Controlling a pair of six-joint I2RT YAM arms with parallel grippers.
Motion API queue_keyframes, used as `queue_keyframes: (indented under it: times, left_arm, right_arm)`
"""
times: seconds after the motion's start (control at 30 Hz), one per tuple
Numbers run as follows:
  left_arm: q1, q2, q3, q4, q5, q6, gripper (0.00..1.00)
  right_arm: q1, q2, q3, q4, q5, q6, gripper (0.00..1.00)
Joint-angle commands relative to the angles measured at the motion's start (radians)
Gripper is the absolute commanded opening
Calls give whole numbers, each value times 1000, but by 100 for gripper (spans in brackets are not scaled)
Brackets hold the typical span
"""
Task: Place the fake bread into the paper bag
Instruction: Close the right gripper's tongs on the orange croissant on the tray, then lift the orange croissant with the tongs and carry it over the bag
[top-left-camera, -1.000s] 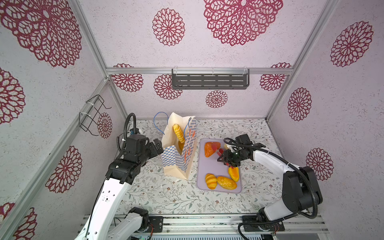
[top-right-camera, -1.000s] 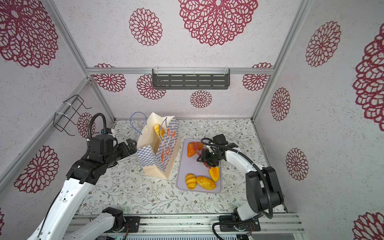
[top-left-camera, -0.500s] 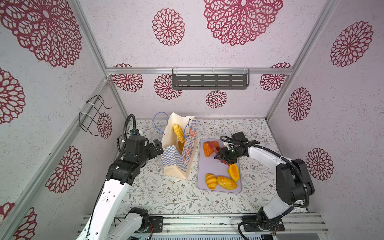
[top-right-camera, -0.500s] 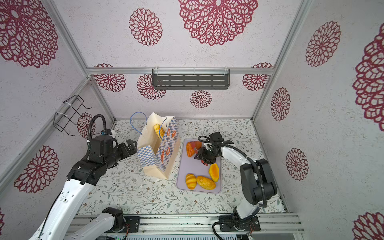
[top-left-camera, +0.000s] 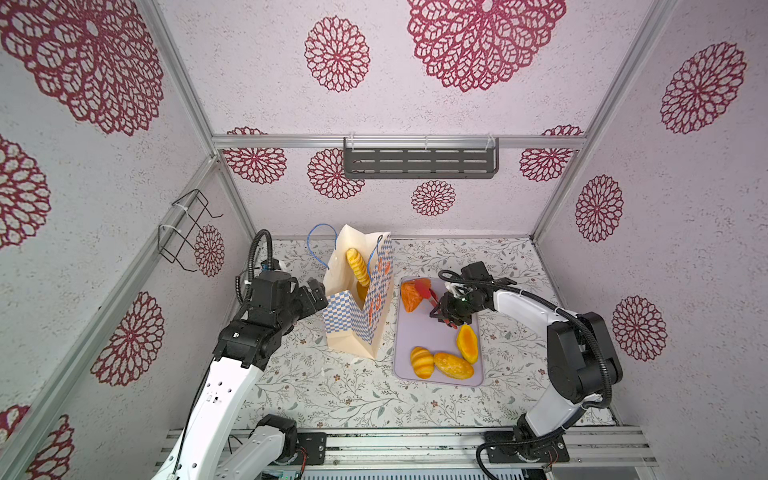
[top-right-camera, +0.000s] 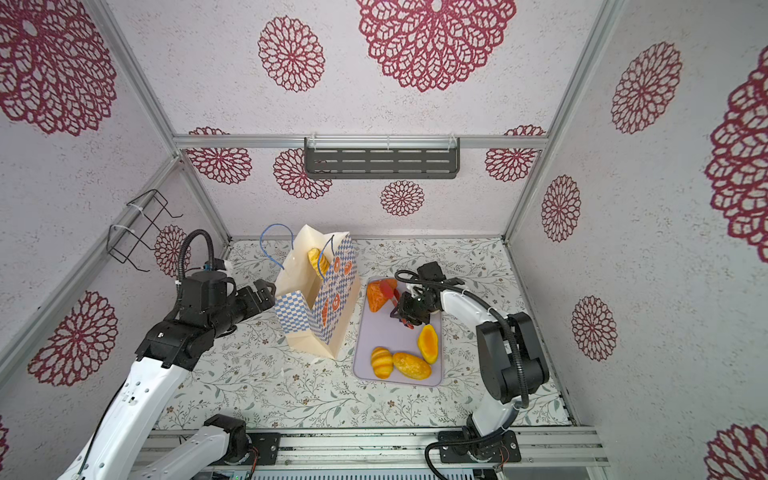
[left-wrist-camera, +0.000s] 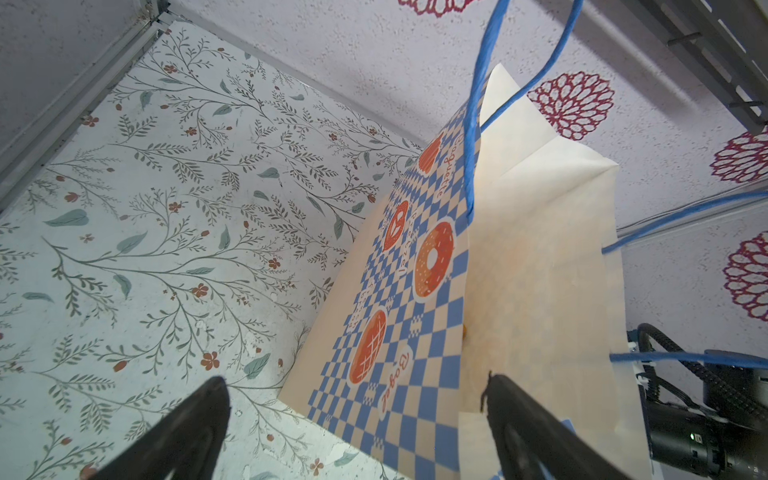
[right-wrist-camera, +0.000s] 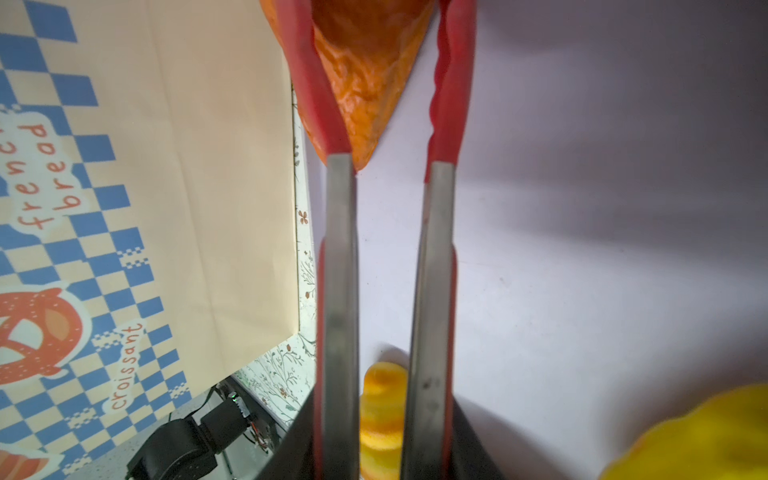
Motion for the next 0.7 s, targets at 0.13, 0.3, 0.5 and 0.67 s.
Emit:
queue_keyframes:
  times: [0.13,0.3,0.5,0.67]
  left_arm:
    - [7,15,26,21,3,-1,99]
    - [7,29,49,17,6,0,98]
    - [7,45,67,18,27,-7,98]
    - [7,60,82,22,38,-11,96]
  right_arm:
    - [5,-101,-6,2,20,-17,27]
    - [5,-163,-17,-24,48,-27,26]
    - [3,-241,-14,-79,98,-59,25]
    - [3,-323,12,-118,139,-79,25]
